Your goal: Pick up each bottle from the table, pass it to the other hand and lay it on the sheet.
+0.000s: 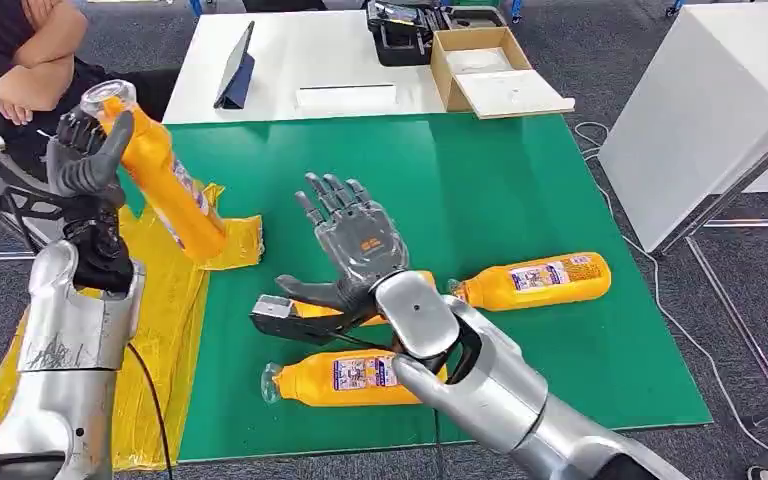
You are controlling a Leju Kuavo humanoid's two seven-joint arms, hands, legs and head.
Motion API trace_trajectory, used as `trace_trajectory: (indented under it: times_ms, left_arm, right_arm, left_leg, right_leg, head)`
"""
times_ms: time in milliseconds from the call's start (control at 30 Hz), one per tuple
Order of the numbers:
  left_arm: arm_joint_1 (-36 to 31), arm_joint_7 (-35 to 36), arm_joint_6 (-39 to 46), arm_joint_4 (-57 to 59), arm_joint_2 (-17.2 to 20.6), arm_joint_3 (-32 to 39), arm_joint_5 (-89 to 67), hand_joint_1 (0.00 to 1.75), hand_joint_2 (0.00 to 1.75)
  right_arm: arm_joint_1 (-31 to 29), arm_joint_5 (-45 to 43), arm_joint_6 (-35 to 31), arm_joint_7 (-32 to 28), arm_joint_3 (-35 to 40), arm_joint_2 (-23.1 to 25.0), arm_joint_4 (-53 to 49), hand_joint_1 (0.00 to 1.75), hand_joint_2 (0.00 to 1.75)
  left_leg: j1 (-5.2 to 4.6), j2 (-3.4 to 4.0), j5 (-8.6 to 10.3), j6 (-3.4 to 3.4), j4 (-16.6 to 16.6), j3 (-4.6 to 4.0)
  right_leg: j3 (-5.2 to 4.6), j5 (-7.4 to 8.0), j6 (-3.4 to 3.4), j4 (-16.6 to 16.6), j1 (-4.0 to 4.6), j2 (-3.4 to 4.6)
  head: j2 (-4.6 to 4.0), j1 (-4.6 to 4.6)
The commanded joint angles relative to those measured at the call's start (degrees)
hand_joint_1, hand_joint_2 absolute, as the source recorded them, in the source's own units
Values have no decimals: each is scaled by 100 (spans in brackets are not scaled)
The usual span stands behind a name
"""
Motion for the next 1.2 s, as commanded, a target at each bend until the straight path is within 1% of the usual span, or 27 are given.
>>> trace_trajectory:
  times_ms: [33, 67, 100, 133, 167, 200, 267, 333, 367, 433, 533, 600, 633, 767, 867, 900, 1033, 1067, 1100, 1133, 1200]
  left_arm:
    - [200, -72, -70, 189, 316, 661, 26, 175, 175]
    - [228, -65, -76, 159, 326, 667, 23, 175, 175]
    - [244, -66, -79, 138, 332, 671, 24, 175, 175]
    - [252, -63, -83, 126, 329, 673, 24, 175, 175]
    - [252, -63, -83, 126, 329, 673, 24, 175, 175]
    - [262, -67, -96, 115, 327, 659, 25, 175, 175]
    - [325, -80, -109, 63, 330, 636, 27, 175, 175]
    - [466, -119, -110, -23, 349, 571, -2, 175, 175]
    - [496, -131, -108, -30, 356, 552, -18, 175, 175]
    - [625, -151, -109, -63, 382, 499, -64, 175, 175]
    - [664, -169, -106, -72, 387, 490, -68, 175, 175]
    - [678, -166, -108, -66, 395, 481, -64, 175, 175]
    - [741, -167, -105, -36, 421, 427, -124, 175, 175]
    - [929, -270, -61, 18, 425, 197, -431, 175, 175]
    - [888, -268, -32, 62, 388, 94, -543, 175, 175]
    - [847, -246, 21, 119, 440, -31, -757, 175, 175]
    - [559, -149, 279, 539, 470, -535, -1954, 175, 175]
    - [523, -144, 318, 611, 505, -646, -2226, 175, 175]
    - [517, -142, 324, 622, 488, -648, -2239, 175, 175]
    - [480, -124, 401, 759, 605, -906, -2820, 175, 175]
    - [517, -80, 328, 886, 698, -1115, -3418, 175, 175]
  right_arm:
    - [718, 233, -251, -298, -1205, -769, -1940, 0, 0]
    - [793, 249, -280, -320, -1318, -809, -2066, 0, 0]
    - [841, 251, -298, -345, -1376, -834, -2119, 0, 0]
    - [872, 253, -300, -385, -1420, -846, -2140, 0, 0]
    - [872, 253, -300, -385, -1420, -846, -2140, 0, 0]
    - [917, 318, -347, -407, -1472, -825, -2122, 0, 0]
    - [1048, 362, -485, -424, -1652, -862, -2176, 0, 0]
    - [1323, 393, -574, -406, -1952, -935, -2258, 0, 0]
    - [1403, 402, -595, -406, -2043, -922, -2287, 0, 0]
    - [1639, 405, -681, -447, -2292, -933, -2409, 0, 0]
    - [1682, 407, -693, -489, -2336, -932, -2448, 0, 0]
    - [1697, 409, -703, -493, -2396, -890, -2455, 0, 0]
    - [1757, 405, -726, -484, -2524, -905, -2498, 0, 0]
    - [1954, 401, -823, -479, -3018, -948, -2711, 0, 0]
    - [1986, 402, -835, -492, -3107, -974, -2730, 0, 0]
    - [2002, 428, -829, -504, -3118, -992, -2723, 0, 0]
    - [2210, 450, -846, -527, -3270, -1119, -2697, 0, 0]
    - [2247, 452, -860, -525, -3287, -1134, -2688, 0, 0]
    - [2271, 449, -862, -529, -3293, -1147, -2680, 0, 0]
    - [2360, 422, -890, -567, -3308, -1190, -2672, 0, 0]
    - [2534, 345, -977, -648, -3301, -1260, -2643, 0, 0]
  left_leg:
    - [2, -13, -9, -15, 1, 16]
    - [0, -17, -10, -17, 4, 18]
    - [-1, -10, -1, -9, -1, 2]
    - [0, -17, -7, -16, 2, 13]
    - [-1, -11, -3, -12, 0, 3]
    - [-1, -15, -9, -19, 4, 15]
    - [-1, -12, -8, -19, 5, 12]
    - [-1, -14, -14, -30, 6, 27]
    - [-2, -13, -4, -14, -2, 10]
    - [-5, -17, -4, -15, -6, 15]
    - [-5, -14, -13, -23, -2, 27]
    - [-4, -6, -3, -10, 0, 1]
    - [-4, -9, -10, -19, 2, 14]
    - [-5, -16, -5, -16, -3, 16]
    - [-4, -19, -5, -15, 2, 10]
    - [-2, -26, -8, -22, 6, 17]
    - [-2, -22, -1, -10, 0, 4]
    - [-1, -29, -5, -18, 2, 14]
    - [-3, -36, -1, -14, 1, 10]
    - [-1, -42, -4, -20, 2, 18]
    - [-2, -31, -2, -15, 0, 12]
  right_leg:
    - [23, -12, -3, -3, 2, -21]
    - [26, -15, -2, 1, 1, -26]
    - [7, -4, -1, -2, 0, -14]
    - [23, -11, -2, -2, 2, -25]
    - [11, -5, -2, -2, 1, -16]
    - [25, -12, -3, 1, 2, -24]
    - [23, -10, -5, 1, 3, -22]
    - [39, -17, -8, 2, 4, -30]
    - [20, -6, -4, -7, 4, -19]
    - [26, -7, -4, -11, 2, -21]
    - [35, -16, -6, -5, 1, -23]
    - [8, -2, -3, -4, 1, -9]
    - [22, -10, -6, -1, 2, -16]
    - [22, -8, -4, -6, -2, -24]
    - [16, -7, -3, -4, -2, -25]
    - [25, -13, -4, -2, 0, -35]
    - [11, -4, -2, -6, 0, -26]
    - [22, -11, -5, -4, 1, -37]
    - [19, -9, -3, -6, -1, -41]
    - [28, -13, -5, -7, 1, -49]
    - [18, -7, -4, -8, -4, -33]
  head:
    - [0, 2]
    - [0, 2]
    - [0, 0]
    - [0, 2]
    - [0, 2]
    - [0, 0]
    - [0, 2]
    - [0, 2]
    - [0, 2]
    - [0, 0]
    - [0, 2]
    - [0, 2]
    - [0, 0]
    - [0, 0]
    - [0, 0]
    - [0, 2]
    - [0, 0]
    - [0, 0]
    - [0, 0]
    - [0, 2]
    - [0, 2]
